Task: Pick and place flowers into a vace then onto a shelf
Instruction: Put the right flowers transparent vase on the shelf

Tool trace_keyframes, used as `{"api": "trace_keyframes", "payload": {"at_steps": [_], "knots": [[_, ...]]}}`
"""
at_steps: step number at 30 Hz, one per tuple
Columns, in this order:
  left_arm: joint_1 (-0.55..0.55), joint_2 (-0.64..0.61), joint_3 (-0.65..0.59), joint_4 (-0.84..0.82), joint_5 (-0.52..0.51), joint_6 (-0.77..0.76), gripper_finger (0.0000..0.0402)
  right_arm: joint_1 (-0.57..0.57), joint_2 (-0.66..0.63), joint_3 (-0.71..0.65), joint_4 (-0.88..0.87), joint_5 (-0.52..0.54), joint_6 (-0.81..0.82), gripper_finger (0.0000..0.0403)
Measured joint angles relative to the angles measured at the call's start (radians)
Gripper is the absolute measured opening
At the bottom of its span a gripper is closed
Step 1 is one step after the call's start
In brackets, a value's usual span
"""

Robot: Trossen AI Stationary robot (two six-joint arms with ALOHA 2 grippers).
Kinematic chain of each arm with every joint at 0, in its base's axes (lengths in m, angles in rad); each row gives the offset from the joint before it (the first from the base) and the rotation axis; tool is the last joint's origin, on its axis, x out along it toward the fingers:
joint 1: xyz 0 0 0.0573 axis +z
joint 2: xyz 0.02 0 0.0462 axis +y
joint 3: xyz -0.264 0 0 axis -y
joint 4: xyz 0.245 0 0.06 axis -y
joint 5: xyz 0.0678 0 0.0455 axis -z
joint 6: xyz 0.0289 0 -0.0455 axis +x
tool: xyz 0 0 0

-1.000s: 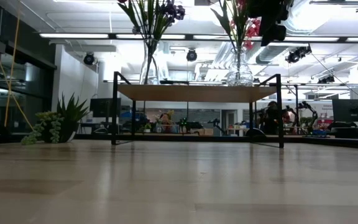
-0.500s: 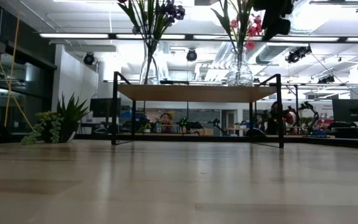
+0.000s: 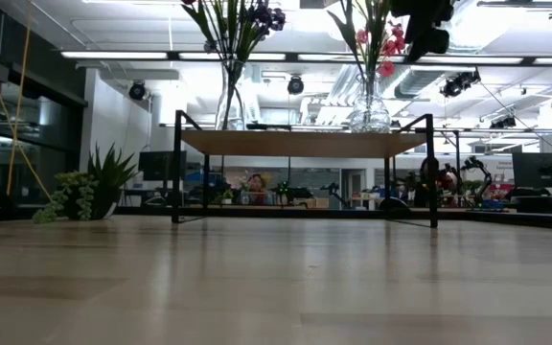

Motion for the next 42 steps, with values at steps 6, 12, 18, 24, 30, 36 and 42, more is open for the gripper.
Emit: {"api": "trace_keyframes", "payload": {"at_steps": [6, 12, 18, 24, 30, 36, 42], "knots": [[0.000, 0.000, 0.000, -0.002, 0.000, 0.000, 0.0353, 0.001, 0.005, 0.000, -0.039, -0.014, 0.019, 0.0236], [0.000, 0.000, 0.000, -0.017, 0.000, -0.008, 0.0353, 0.002, 0.007, 0.000, -0.068, -0.030, 0.036, 0.0236], [0.000, 0.000, 0.000, -0.017, 0.000, -0.008, 0.0353, 0.002, 0.007, 0.000, -0.087, -0.031, 0.036, 0.0236], [0.000, 0.000, 0.000, -0.018, -0.006, -0.027, 0.0353, 0.013, 0.007, 0.000, -0.094, -0.033, 0.043, 0.0236], [0.000, 0.000, 0.000, -0.023, -0.015, -0.046, 0.0353, 0.046, 0.005, 0.000, -0.111, -0.029, 0.061, 0.0236], [0.000, 0.000, 0.000, -0.024, -0.015, -0.061, 0.0353, 0.062, -0.018, 0.000, -0.111, 0.080, 0.078, 0.0236], [0.000, 0.000, 0.000, -0.024, -0.014, -0.061, 0.0353, 0.063, -0.061, 0.000, -0.111, 0.107, 0.079, 0.0236]]}}
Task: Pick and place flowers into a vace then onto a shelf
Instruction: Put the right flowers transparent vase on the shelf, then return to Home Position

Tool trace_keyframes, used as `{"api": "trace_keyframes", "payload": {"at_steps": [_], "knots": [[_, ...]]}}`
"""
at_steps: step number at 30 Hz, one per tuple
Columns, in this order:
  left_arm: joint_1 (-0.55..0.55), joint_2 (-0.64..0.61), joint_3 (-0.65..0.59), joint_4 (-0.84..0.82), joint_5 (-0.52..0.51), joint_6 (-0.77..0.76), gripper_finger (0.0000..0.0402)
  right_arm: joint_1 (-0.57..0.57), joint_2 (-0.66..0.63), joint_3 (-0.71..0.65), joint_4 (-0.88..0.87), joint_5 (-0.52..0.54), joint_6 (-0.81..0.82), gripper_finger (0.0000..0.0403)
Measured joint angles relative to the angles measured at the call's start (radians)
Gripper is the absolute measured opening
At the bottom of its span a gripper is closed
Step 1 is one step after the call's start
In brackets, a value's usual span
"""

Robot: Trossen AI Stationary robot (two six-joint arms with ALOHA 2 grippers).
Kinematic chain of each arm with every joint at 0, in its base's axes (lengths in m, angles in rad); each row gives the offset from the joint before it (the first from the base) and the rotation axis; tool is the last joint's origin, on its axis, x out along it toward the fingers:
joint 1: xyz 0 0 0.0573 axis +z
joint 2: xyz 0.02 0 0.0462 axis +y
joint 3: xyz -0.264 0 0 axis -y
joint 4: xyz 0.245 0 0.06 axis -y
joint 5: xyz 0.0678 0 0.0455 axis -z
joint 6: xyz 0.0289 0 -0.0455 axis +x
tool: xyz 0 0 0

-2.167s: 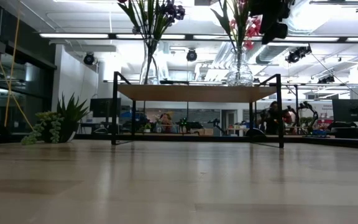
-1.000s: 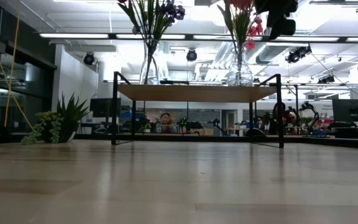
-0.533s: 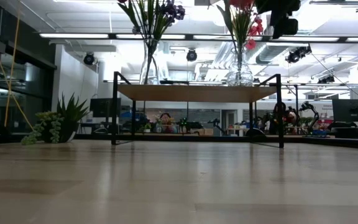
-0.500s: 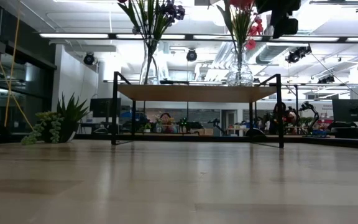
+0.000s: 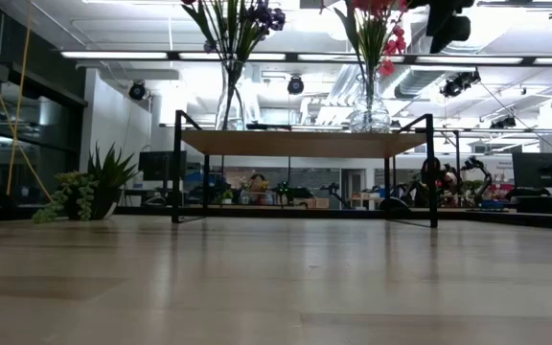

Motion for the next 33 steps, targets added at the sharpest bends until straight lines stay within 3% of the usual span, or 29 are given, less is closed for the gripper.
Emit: {"api": "trace_keyframes", "payload": {"at_steps": [3, 20, 26, 33], "knots": [[0.000, 0.000, 0.000, 0.000, 0.000, 0.000, 0.0353, -0.001, -0.014, 0.000, 0.001, 0.044, 0.016, 0.0236], [0.000, 0.000, 0.000, 0.000, 0.002, 0.000, 0.0353, -0.002, -0.129, 0.000, 0.002, 0.024, 0.070, 0.0236], [-0.001, 0.000, 0.000, 0.008, 0.008, 0.000, 0.0353, -0.002, -0.225, 0.000, 0.001, 0.023, 0.091, 0.0236], [-0.001, 0.000, 0.000, 0.008, 0.090, -0.004, 0.0353, -0.002, -0.398, 0.000, 0.001, -0.009, 0.124, 0.0236]]}}
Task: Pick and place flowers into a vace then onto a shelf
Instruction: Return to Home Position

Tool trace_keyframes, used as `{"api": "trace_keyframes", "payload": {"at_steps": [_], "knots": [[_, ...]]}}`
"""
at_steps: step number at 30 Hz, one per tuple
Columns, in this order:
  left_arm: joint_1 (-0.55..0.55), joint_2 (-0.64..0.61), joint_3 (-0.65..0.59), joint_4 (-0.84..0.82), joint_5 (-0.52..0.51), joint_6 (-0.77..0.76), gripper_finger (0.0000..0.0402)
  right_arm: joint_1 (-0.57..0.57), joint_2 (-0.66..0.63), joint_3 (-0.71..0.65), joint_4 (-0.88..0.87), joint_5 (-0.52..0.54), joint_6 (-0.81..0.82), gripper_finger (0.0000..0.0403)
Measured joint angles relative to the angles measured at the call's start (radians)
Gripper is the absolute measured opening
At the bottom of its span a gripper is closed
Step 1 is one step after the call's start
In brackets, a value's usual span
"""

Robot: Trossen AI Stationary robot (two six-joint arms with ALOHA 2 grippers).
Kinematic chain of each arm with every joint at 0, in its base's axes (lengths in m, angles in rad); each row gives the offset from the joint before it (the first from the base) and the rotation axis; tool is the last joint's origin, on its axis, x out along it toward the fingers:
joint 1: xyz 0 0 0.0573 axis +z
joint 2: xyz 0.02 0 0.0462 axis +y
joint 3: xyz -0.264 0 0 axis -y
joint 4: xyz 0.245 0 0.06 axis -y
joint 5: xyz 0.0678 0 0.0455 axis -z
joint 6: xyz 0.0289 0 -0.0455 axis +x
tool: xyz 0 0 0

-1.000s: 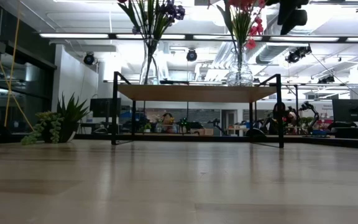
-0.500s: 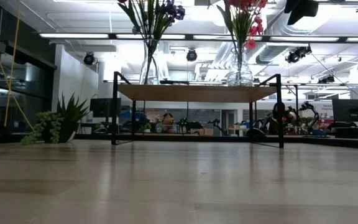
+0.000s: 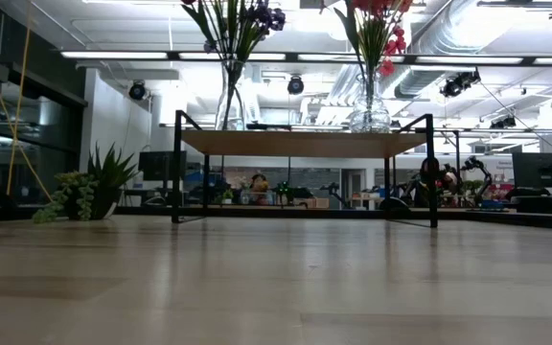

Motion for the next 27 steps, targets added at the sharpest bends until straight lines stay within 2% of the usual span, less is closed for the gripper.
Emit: {"api": "trace_keyframes", "payload": {"at_steps": [6, 9, 14, 19, 23, 27], "knots": [[0.000, 0.000, 0.000, 0.000, 0.109, 0.001, 0.0353, 0.000, -0.162, 0.000, -0.001, 0.005, 0.016, 0.0236], [0.000, -0.010, 0.000, 0.000, 0.203, -0.030, 0.0353, 0.000, -0.232, 0.000, -0.001, 0.004, -0.010, 0.0236], [-0.014, -0.018, 0.000, -0.027, 0.317, -0.079, 0.0353, 0.000, -0.325, 0.000, 0.000, -0.012, 0.098, 0.0236], [-0.075, -0.019, 0.000, -0.099, 0.295, -0.162, 0.0353, 0.000, -0.387, 0.000, 0.000, -0.158, 0.102, 0.0236], [-0.149, -0.019, -0.010, -0.211, 0.176, -0.337, 0.0353, -0.011, -0.426, -0.011, 0.003, -0.211, 0.107, 0.0236], [-0.216, -0.020, -0.077, -0.254, 0.077, -0.495, 0.0353, -0.031, -0.493, -0.132, 0.001, -0.242, 0.113, 0.0236]]}}
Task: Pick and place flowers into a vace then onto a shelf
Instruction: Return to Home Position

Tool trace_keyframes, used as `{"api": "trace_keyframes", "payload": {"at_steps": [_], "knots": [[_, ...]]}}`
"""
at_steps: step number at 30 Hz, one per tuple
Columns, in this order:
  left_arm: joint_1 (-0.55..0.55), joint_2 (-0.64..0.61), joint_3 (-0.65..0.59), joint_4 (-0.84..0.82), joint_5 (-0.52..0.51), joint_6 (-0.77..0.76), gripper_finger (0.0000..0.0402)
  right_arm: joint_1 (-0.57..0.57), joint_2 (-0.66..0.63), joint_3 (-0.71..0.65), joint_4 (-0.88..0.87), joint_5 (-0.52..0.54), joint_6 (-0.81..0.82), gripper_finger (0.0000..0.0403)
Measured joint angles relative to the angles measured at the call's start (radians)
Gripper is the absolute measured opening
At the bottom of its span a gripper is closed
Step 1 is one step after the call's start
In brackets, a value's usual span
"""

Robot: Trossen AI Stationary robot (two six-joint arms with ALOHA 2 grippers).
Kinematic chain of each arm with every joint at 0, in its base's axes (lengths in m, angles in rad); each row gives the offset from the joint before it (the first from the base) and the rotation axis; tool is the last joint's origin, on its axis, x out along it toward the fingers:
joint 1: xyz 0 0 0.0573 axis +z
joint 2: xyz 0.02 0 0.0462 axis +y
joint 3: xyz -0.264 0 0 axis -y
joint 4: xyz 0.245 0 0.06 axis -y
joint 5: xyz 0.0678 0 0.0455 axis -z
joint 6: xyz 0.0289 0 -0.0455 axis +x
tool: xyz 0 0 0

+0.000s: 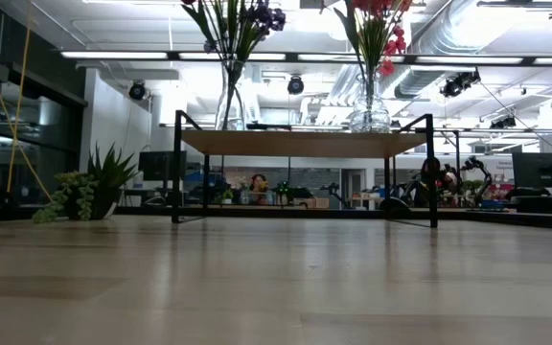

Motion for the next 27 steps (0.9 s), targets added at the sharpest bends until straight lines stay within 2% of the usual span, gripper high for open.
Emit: {"api": "trace_keyframes", "payload": {"at_steps": [3, 6, 8, 12, 15, 21, 24, 27], "knots": [[-0.021, 0.000, -0.067, 0.004, -0.013, -0.123, 0.0353, -0.008, -0.056, -0.128, 0.021, -0.094, -0.007, 0.0236], [-0.020, 0.000, -0.162, 0.055, -0.015, -0.210, 0.0353, -0.019, -0.109, -0.236, 0.126, -0.187, -0.009, 0.0236], [-0.019, 0.000, -0.237, 0.094, -0.051, -0.248, 0.0353, -0.027, -0.143, -0.286, 0.204, -0.236, -0.013, 0.0236], [-0.035, -0.041, -0.409, 0.135, -0.129, -0.407, 0.0353, -0.031, -0.203, -0.340, 0.226, -0.247, -0.035, 0.0236], [-0.044, -0.091, -0.544, 0.178, -0.147, -0.488, 0.0353, -0.030, -0.245, -0.361, 0.220, -0.252, -0.038, 0.0236], [-0.039, -0.259, -0.850, 0.381, -0.186, -0.493, 0.0353, -0.030, -0.308, -0.357, 0.133, -0.264, -0.038, 0.0236], [-0.039, -0.350, -0.996, 0.517, -0.193, -0.432, 0.0353, -0.030, -0.333, -0.357, 0.136, -0.289, -0.026, 0.0236], [-0.035, -0.450, -1.114, 0.622, -0.167, -0.362, 0.0353, -0.030, -0.340, -0.357, 0.157, -0.266, -0.013, 0.0236]]}}
